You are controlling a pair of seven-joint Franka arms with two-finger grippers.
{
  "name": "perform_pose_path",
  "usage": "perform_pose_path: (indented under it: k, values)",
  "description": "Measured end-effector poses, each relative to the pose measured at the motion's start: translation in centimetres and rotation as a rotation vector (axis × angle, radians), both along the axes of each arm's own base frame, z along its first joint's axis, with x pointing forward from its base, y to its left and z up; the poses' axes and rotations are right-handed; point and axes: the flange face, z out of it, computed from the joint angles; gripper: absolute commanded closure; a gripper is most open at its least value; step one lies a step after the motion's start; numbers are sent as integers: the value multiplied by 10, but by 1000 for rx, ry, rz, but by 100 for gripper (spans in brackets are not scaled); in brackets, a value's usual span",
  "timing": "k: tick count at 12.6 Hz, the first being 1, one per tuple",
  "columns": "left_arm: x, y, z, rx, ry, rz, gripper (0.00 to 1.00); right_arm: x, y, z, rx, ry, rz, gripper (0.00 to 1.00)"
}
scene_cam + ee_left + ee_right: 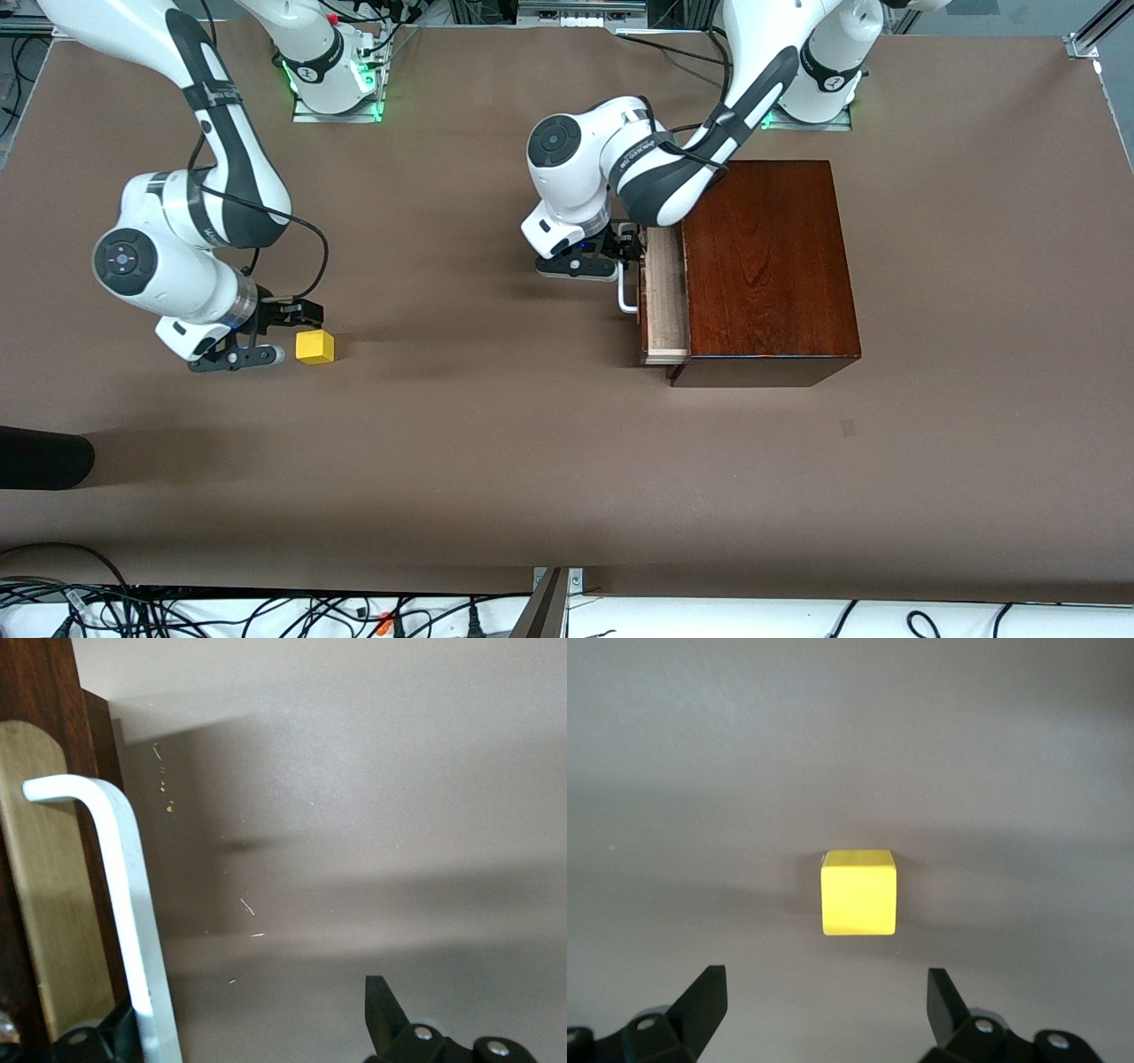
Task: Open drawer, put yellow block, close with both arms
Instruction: 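Pull the drawer wider with the left gripper while the right gripper grasps the cube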
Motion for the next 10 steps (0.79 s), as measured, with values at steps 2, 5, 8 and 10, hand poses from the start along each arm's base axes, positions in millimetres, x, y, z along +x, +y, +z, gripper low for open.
perform_pose_path:
  k: [2,5,8,10]
  values:
    - [-12,-17,3,-9,-1,-25,0,-5,-2,-20,0,-9,-4,0]
    - [-13,-20,4,1,4,-28,0,-7,-9,-47,-1,-33,-15,0]
    - [-16,-26,18,25,11,-48,0,-5,-9,-62,0,-48,-16,0]
    - [-14,-28,32,51,21,-82,0,-5,-10,-72,1,-56,-17,0]
